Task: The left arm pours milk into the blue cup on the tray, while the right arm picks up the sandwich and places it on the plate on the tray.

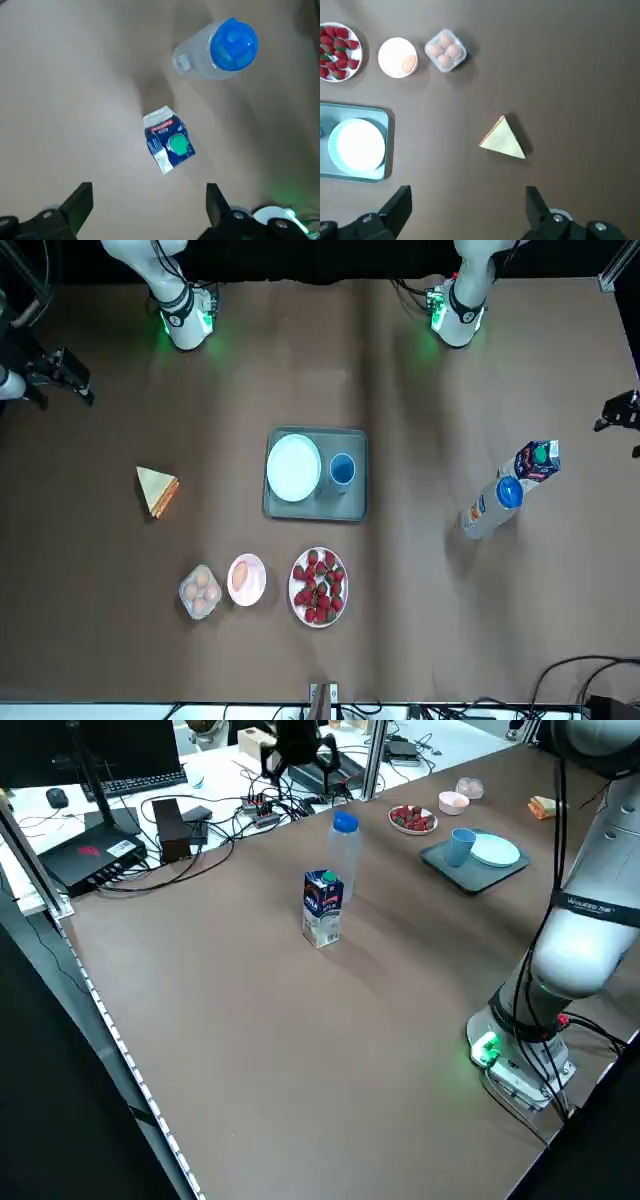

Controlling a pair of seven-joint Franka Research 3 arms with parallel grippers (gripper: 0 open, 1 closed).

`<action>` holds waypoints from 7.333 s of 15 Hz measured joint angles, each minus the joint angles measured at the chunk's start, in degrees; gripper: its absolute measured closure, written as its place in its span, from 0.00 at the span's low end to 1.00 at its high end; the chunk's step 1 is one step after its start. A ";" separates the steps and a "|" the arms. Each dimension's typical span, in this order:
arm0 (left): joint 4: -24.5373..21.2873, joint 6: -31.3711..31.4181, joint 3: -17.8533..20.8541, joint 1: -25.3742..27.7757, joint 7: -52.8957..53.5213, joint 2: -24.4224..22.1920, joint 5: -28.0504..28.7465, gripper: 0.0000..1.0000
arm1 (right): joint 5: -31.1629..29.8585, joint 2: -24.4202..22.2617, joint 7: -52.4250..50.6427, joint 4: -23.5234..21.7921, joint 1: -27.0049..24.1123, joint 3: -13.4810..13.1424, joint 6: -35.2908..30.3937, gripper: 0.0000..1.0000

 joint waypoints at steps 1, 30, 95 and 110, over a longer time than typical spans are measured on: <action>-0.02 0.70 0.01 1.45 3.77 0.99 -2.11 0.00 | 0.03 0.54 0.00 -0.12 0.02 0.02 -0.16 0.00; -0.29 -17.93 -0.12 26.81 98.94 27.08 -43.83 0.00 | 9.87 34.19 -38.54 -4.90 -13.46 -0.48 13.53 0.01; 2.60 -18.91 -0.64 21.29 84.23 14.82 -40.23 0.50 | 31.82 42.85 8.90 -0.99 26.86 1.70 25.65 0.86; -8.84 3.38 -1.71 -23.39 28.59 -2.84 -16.15 0.49 | 30.58 32.62 8.77 8.24 10.84 -0.43 9.57 0.13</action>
